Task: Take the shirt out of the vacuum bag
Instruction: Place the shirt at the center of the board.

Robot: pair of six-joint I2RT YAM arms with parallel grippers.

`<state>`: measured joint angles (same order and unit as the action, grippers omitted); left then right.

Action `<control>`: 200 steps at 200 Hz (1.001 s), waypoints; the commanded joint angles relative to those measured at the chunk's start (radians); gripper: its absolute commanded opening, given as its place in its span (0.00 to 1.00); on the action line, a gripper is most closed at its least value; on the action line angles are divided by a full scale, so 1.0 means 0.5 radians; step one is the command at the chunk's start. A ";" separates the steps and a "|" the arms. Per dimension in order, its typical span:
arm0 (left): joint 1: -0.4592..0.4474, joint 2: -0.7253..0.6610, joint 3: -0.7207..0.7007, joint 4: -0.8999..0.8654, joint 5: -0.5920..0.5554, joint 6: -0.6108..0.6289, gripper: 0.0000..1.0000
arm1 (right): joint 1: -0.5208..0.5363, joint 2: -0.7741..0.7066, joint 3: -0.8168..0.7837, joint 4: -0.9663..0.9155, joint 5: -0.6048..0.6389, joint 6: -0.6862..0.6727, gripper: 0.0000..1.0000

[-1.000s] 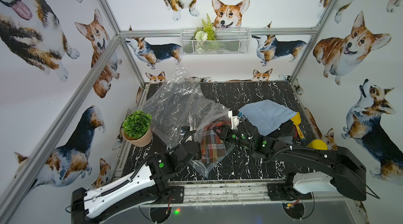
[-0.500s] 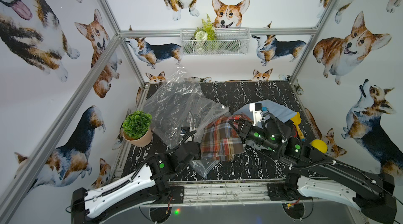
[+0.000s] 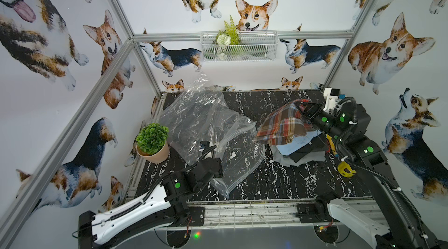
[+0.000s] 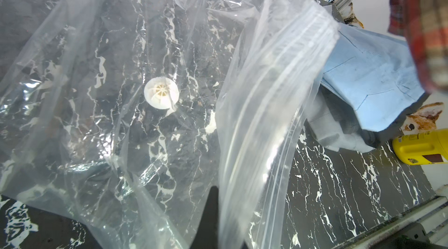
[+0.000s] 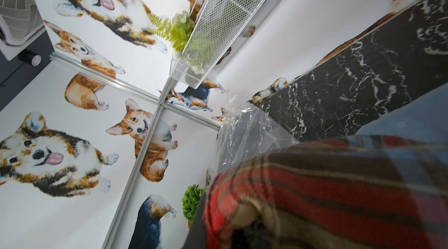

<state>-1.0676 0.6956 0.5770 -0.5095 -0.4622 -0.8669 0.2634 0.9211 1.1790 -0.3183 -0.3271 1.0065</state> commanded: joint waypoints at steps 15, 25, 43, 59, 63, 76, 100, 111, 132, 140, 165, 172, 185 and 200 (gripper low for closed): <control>0.001 -0.019 -0.031 -0.001 -0.015 -0.044 0.00 | -0.275 0.225 0.288 -0.063 -0.413 -0.062 0.00; 0.000 -0.023 -0.041 0.005 -0.012 -0.045 0.00 | -0.336 0.297 0.327 -0.052 -0.436 -0.071 0.00; 0.002 -0.017 -0.044 0.006 -0.013 -0.043 0.00 | -0.430 0.446 0.368 0.005 -0.492 -0.049 0.00; 0.001 -0.017 -0.040 0.006 -0.014 -0.033 0.00 | -0.499 0.572 0.381 0.110 -0.547 0.009 0.00; 0.001 -0.016 -0.041 0.004 -0.017 -0.033 0.00 | -0.502 0.603 0.390 0.134 -0.554 0.012 0.00; 0.002 -0.017 -0.041 -0.001 -0.025 -0.028 0.00 | -0.510 0.698 0.452 0.141 -0.558 -0.008 0.00; 0.002 -0.014 -0.041 -0.002 -0.029 -0.021 0.00 | -0.514 0.833 0.545 0.154 -0.533 -0.079 0.00; 0.002 -0.006 -0.040 -0.001 -0.030 -0.013 0.00 | -0.527 0.879 0.551 0.208 -0.546 -0.077 0.00; 0.001 0.002 -0.046 0.006 -0.036 -0.013 0.00 | -0.532 0.950 0.559 0.281 -0.572 -0.096 0.00; 0.002 0.005 -0.049 0.012 -0.039 -0.014 0.00 | -0.533 0.962 0.545 0.289 -0.571 -0.136 0.00; 0.001 0.020 -0.047 0.029 -0.036 -0.012 0.00 | -0.533 0.903 0.294 0.333 -0.489 -0.283 0.00; 0.003 0.025 -0.050 0.035 -0.039 -0.012 0.00 | -0.532 0.871 0.160 0.380 -0.444 -0.317 0.00; 0.000 0.035 -0.051 0.046 -0.033 -0.011 0.00 | -0.538 0.788 -0.164 0.539 -0.357 -0.297 0.00; 0.002 0.037 -0.051 0.052 -0.025 -0.012 0.00 | -0.540 0.674 -0.473 0.643 -0.243 -0.311 0.00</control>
<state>-1.0672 0.7101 0.5549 -0.5003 -0.4664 -0.8669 -0.0048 1.3300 1.1423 -0.1402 -0.5438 0.8894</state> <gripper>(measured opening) 0.052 0.100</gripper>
